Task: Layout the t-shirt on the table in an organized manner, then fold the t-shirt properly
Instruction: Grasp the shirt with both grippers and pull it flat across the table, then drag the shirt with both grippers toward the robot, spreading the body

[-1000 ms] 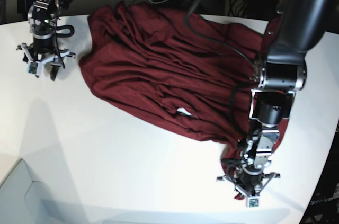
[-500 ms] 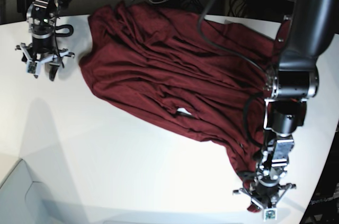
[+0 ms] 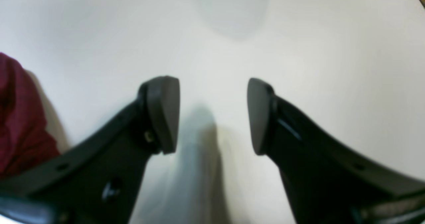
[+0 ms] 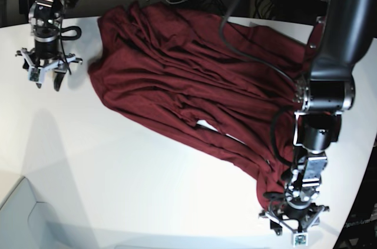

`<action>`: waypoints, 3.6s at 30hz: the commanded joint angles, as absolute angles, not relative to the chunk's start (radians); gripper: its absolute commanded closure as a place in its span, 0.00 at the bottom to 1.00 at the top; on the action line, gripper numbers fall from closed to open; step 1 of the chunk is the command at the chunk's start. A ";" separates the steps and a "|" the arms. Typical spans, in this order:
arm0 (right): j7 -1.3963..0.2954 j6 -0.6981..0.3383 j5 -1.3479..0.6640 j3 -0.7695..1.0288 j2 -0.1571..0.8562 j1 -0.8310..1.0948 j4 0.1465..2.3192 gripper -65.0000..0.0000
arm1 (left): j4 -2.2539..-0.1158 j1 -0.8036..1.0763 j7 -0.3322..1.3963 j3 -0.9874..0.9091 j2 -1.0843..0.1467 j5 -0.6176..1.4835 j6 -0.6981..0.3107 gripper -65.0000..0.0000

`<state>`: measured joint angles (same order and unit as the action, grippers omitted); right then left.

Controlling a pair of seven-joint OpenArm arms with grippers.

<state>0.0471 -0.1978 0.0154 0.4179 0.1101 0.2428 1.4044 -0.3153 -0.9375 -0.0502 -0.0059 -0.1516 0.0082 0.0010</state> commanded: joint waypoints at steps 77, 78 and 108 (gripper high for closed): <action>0.019 -0.199 0.005 0.194 0.145 -0.182 1.035 1.00 | -0.441 -0.656 -0.073 -0.148 -0.122 0.001 -0.004 0.47; 0.019 -0.199 0.005 0.194 0.143 -0.171 1.035 1.00 | -0.410 -0.673 -0.073 -0.148 -0.124 0.001 -0.004 0.47; 0.016 -0.199 0.005 0.202 0.200 0.042 1.397 1.00 | -0.588 -0.565 -0.065 -0.157 -0.288 0.008 -0.004 0.47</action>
<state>-0.0063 -0.2043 0.0124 0.2012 0.2016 0.0441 1.3815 -0.5732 -0.5442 -0.0448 -0.1558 -0.2813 0.0078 -0.0082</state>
